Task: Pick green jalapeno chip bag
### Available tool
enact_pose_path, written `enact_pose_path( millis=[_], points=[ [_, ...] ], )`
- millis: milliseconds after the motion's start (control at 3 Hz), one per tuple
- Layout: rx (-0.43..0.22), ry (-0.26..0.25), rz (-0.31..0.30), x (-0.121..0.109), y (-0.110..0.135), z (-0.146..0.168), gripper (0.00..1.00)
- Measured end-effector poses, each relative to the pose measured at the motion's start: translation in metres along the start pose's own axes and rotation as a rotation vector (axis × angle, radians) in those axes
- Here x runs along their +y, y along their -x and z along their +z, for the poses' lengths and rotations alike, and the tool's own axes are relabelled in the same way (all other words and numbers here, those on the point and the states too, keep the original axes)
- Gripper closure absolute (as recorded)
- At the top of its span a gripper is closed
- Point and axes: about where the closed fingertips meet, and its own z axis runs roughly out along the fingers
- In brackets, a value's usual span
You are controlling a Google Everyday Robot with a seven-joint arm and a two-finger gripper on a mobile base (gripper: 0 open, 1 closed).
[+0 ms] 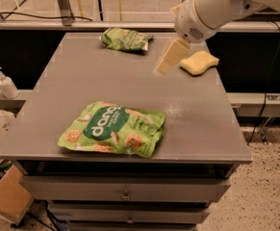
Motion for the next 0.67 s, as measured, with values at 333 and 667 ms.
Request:
enact_pose_path(
  millis=[333,667],
  points=[
    [-0.005,-0.034,-0.013,-0.017,0.000,0.023,0.00],
    [0.000,-0.077,-0.018,-0.035,-0.001,0.051,0.00]
  ],
)
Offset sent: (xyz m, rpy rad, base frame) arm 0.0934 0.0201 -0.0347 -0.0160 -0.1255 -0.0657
